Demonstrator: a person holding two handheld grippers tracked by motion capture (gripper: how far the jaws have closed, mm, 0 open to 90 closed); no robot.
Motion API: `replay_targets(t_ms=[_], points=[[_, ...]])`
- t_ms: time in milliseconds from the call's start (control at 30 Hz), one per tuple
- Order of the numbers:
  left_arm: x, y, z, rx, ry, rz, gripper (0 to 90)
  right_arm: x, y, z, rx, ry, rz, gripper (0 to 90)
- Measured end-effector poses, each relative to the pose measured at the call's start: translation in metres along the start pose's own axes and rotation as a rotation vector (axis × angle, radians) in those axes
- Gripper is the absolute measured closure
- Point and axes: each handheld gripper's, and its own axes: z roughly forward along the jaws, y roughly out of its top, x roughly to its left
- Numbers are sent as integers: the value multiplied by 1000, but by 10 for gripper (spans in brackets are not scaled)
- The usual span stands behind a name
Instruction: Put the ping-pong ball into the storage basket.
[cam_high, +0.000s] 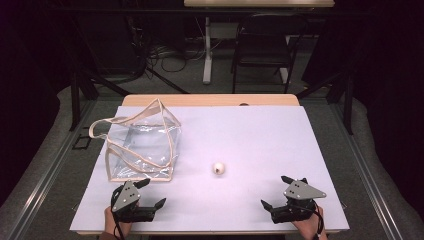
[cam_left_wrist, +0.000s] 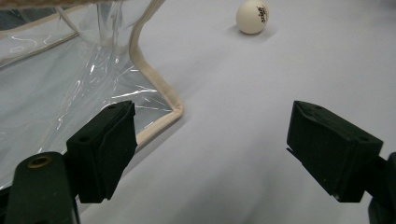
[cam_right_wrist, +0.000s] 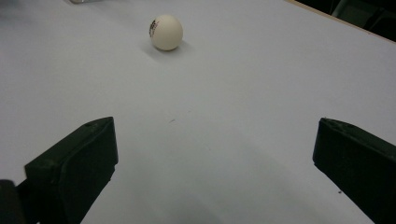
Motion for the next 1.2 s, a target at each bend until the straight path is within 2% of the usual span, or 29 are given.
replay_targets(t_ms=[567,800,1200], points=[[0,-1,-3,-11,10,-1,161,4,4,5,16,11,-17,0],[0,-1,-1,-4,8,1,161,4,11,5,11,25,-5,0],[0,-1,-1,-6,7,3,161,6,26,18,44,45,-11,0]])
